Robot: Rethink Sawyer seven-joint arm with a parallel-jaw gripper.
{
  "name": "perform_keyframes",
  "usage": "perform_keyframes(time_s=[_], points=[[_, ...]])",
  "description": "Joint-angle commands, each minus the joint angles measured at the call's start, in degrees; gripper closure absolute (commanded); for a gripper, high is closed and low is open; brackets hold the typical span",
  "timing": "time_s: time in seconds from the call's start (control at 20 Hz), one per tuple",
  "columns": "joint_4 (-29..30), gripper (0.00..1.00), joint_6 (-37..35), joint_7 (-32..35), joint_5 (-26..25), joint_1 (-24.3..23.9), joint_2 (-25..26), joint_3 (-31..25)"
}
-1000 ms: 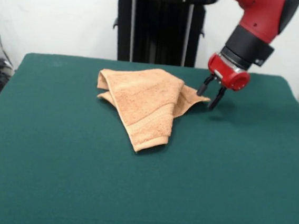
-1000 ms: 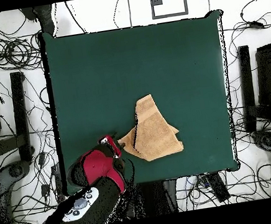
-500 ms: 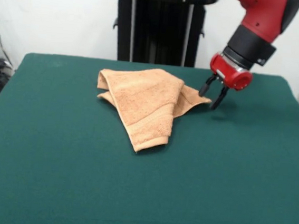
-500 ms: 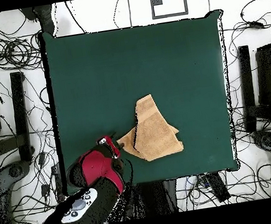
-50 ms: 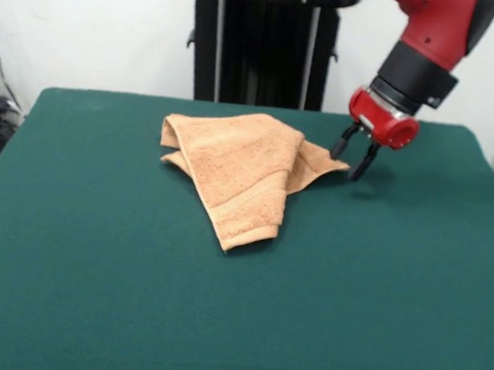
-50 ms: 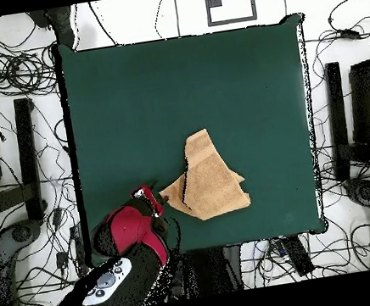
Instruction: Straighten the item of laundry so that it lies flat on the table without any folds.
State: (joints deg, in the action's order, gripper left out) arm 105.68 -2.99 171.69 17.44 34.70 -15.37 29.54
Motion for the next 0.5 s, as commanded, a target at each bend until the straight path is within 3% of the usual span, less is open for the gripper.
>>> perform_keyframes(time_s=[0.05, 0.2, 0.3, 0.5], points=[[-0.19, 1.0, 0.05, 2.69, -1.21, 0.36, 1.19, -6.46], [0.17, 1.0, 0.7, 2.11, -2.02, -0.77, 0.73, -7.51], [-0.46, 1.0, 1.73, 4.49, 0.17, 2.25, 2.53, -4.07], [0.33, 1.0, 2.21, 4.54, -0.18, 0.65, 1.57, -5.92]])
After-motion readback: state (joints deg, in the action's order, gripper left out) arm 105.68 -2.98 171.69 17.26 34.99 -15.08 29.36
